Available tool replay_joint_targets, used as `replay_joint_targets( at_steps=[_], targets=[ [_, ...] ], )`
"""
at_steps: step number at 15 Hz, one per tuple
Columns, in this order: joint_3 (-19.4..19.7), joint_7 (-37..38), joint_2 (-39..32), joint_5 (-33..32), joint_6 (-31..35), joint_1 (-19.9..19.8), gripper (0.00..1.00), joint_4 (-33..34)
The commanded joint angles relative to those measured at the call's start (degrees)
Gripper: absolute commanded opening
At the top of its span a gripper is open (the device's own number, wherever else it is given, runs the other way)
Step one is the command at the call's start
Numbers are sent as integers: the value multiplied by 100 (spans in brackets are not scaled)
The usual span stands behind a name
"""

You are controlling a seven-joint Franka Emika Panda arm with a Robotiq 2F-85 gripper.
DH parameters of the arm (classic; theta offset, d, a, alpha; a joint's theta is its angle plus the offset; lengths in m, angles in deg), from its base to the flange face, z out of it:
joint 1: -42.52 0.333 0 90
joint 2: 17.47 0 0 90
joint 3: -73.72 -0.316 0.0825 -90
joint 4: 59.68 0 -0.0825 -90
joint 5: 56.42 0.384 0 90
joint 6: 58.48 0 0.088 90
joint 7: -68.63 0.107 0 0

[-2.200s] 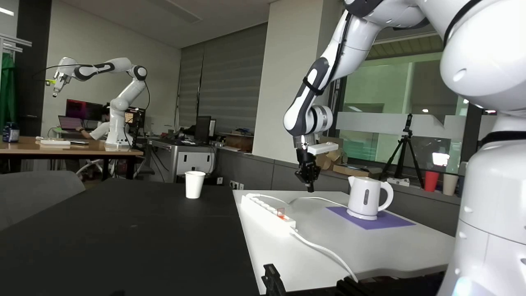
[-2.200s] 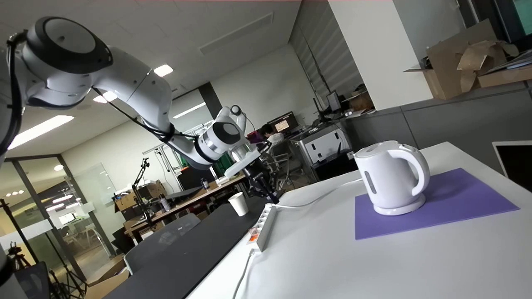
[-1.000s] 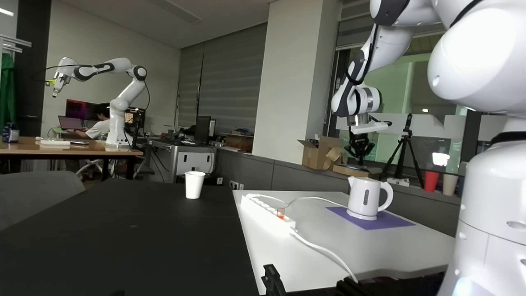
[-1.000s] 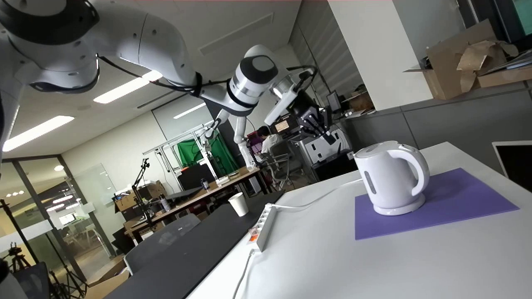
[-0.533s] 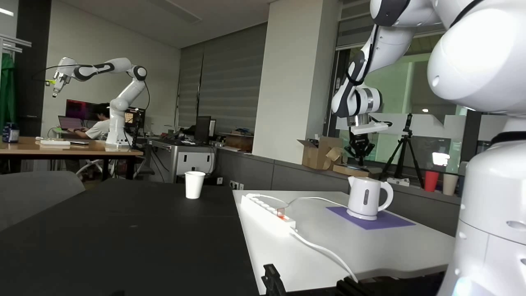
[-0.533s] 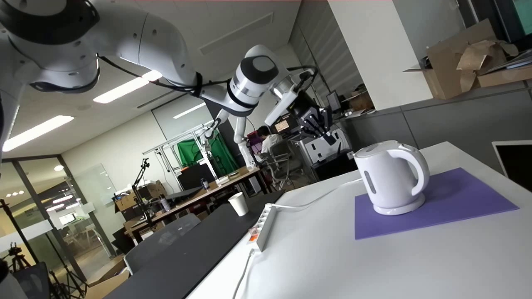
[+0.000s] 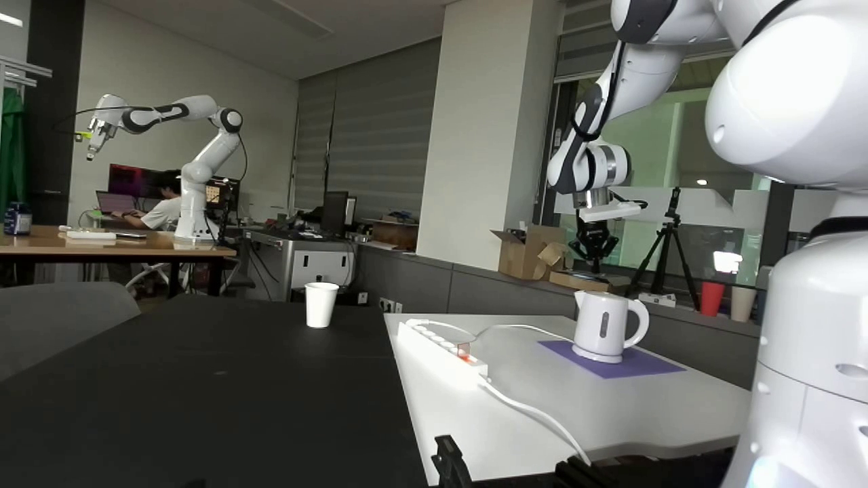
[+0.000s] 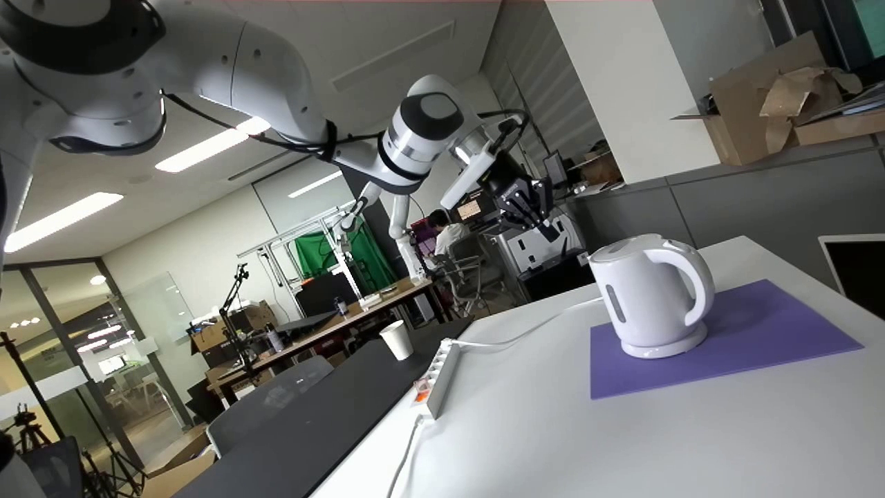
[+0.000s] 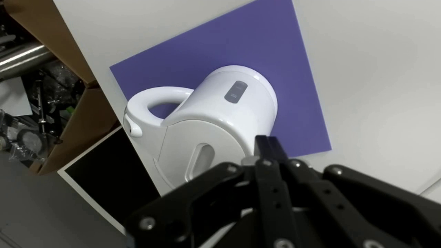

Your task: Switch on the extension cord then turn the kettle on and off

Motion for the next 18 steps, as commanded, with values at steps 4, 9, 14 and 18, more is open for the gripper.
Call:
replay_joint_targets(
  at_steps=[4, 9, 14, 18],
  targets=[
    [15, 116, -106, -24, -36, -51, 0, 212],
    [216, 430, -437, -38, -107, -123, 0, 764],
    [465, 850, -1119, -45, -190, -242, 0, 1640],
    [641, 1178, -1585, -59, -518, -293, 0, 2252]
  ],
)
